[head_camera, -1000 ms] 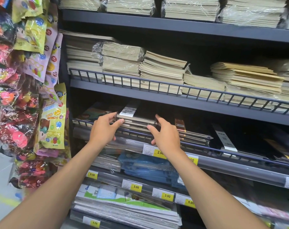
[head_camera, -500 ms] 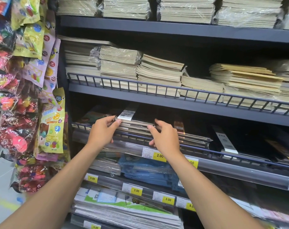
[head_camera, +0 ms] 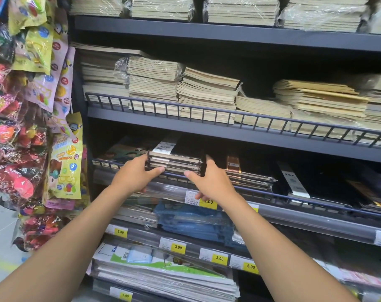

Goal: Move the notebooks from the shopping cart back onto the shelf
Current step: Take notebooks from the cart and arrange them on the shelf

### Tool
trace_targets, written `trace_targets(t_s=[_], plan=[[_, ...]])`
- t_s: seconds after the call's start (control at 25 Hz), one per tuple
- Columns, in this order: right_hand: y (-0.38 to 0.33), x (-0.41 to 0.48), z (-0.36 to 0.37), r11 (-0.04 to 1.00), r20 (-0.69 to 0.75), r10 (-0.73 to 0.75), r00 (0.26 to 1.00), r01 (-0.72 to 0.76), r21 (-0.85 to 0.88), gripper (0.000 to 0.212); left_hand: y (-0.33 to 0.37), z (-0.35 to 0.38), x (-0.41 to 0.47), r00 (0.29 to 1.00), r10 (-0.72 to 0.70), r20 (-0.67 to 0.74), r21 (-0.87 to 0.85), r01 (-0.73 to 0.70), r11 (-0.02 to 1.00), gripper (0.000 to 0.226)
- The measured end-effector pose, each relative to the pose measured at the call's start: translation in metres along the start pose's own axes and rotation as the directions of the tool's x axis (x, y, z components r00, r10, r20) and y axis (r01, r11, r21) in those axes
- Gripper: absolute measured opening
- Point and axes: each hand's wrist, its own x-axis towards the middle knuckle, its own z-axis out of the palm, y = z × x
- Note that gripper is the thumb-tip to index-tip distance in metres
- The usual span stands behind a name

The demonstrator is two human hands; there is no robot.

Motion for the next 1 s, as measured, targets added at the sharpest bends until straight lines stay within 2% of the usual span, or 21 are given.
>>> trace_targets(t_s=[0.04,0.12,0.28,0.48,0.6,0.68,0.76,0.84,0.92,1.0], plan=[[-0.003,0.000,-0.001,0.999,0.063,0.027,0.998,-0.026,-0.029,0.072,-0.001,-0.002,0.004,1.000,0.006,0.017,0.074,-0.008,0.997,0.041],[-0.008,0.001,0.000,0.997,0.094,0.037,0.995,-0.030,-0.075,0.063,-0.002,-0.003,0.009,0.999,0.020,0.039,0.090,-0.023,0.996,0.044],[-0.005,0.002,0.006,0.997,0.049,0.014,0.999,-0.010,-0.075,0.051,-0.003,-0.003,0.006,1.000,0.027,0.003,0.031,-0.027,0.999,0.039],[-0.003,0.003,0.008,0.988,0.014,-0.036,0.999,0.037,-0.150,0.034,0.000,0.002,0.004,0.998,-0.041,-0.041,0.111,0.046,0.993,0.050],[-0.002,-0.007,0.004,0.983,0.017,-0.065,0.998,0.066,-0.171,0.048,0.005,0.005,-0.011,0.994,-0.087,-0.063,0.022,0.088,0.996,0.058],[0.008,-0.024,-0.004,0.976,-0.079,-0.148,0.986,0.132,-0.172,0.063,0.014,0.012,-0.031,0.969,-0.109,-0.223,-0.039,0.103,0.994,0.065],[0.025,-0.047,-0.021,0.961,-0.257,-0.247,0.934,0.201,-0.192,0.055,0.029,0.026,-0.057,0.913,-0.031,-0.407,-0.064,0.006,0.998,0.054],[0.050,-0.063,-0.045,0.930,-0.434,-0.328,0.839,0.207,-0.303,0.044,0.053,0.038,-0.075,0.859,0.136,-0.494,-0.050,-0.184,0.982,0.042],[0.076,-0.065,-0.070,0.923,-0.530,-0.303,0.792,0.106,-0.370,0.045,0.076,0.051,-0.075,0.838,0.286,-0.464,-0.070,-0.357,0.932,0.036],[0.094,-0.061,-0.089,0.914,-0.512,-0.189,0.838,-0.040,-0.403,0.057,0.101,0.065,-0.064,0.847,0.411,-0.338,-0.115,-0.471,0.875,0.034]])
